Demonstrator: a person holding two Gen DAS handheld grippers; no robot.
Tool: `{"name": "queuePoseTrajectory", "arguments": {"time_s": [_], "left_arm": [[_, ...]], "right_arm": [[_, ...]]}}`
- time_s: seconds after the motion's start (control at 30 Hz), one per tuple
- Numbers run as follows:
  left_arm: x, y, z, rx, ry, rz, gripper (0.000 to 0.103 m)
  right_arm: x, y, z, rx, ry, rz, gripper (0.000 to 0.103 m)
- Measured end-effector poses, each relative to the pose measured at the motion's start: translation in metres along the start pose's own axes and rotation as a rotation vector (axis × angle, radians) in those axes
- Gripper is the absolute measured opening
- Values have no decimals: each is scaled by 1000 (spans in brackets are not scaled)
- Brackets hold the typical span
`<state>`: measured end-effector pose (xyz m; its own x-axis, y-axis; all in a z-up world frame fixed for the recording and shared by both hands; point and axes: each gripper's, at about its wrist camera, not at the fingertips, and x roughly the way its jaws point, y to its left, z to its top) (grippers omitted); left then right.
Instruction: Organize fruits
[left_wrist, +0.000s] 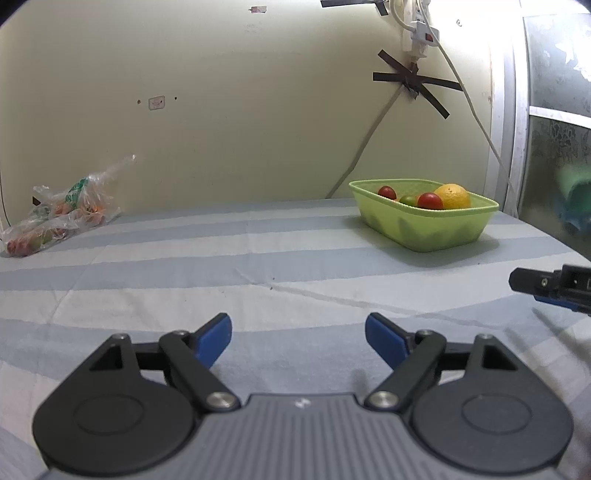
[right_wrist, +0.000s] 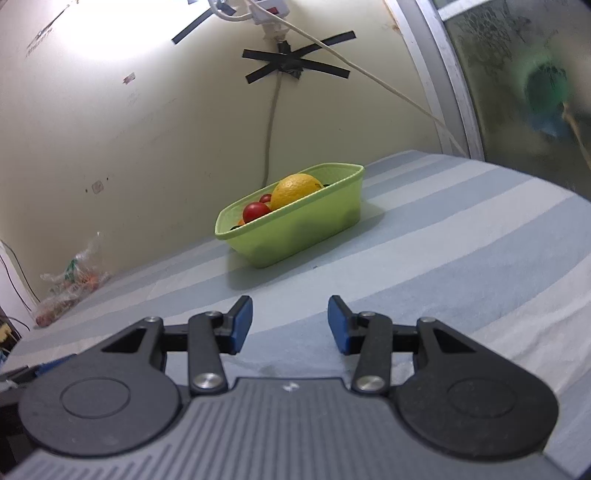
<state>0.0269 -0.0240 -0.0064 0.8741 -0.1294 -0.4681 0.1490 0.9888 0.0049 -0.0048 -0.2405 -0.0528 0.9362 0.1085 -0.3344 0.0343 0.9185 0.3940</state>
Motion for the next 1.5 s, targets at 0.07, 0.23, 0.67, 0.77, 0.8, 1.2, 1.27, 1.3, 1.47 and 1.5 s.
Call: {"name": "queuePoseTrajectory", "arguments": {"time_s": [0.07, 0.23, 0.67, 0.77, 0.8, 1.2, 1.27, 1.3, 1.47, 1.5], "left_arm": [[2, 0, 1, -1, 10, -6, 83], [2, 1, 1, -3, 13, -18, 84], [6, -3, 1, 21, 27, -5, 84], [5, -5, 1, 32, 23, 2, 84], [5, -5, 1, 35, 23, 3, 84], [4, -6, 0, 41, 13, 9, 84], [3, -5, 0, 41, 9, 8, 84], [2, -5, 0, 42, 7, 8, 84], [1, -4, 0, 47, -2, 4, 84], [1, -3, 0, 48, -3, 3, 84]], "right_arm": [[0, 2, -1, -25, 2, 1, 48], [0, 5, -2, -41, 1, 2, 48], [-4, 4, -3, -33, -22, 32, 48], [-4, 3, -3, -31, -23, 40, 48], [-5, 3, -2, -31, -23, 42, 49], [-6, 0, -2, -17, -33, 59, 52], [-5, -1, -2, -18, -33, 59, 52], [-6, -1, -2, -18, -34, 58, 52], [-6, -3, -1, -14, -33, 60, 52], [-6, -3, -1, -13, -33, 60, 52]]}}
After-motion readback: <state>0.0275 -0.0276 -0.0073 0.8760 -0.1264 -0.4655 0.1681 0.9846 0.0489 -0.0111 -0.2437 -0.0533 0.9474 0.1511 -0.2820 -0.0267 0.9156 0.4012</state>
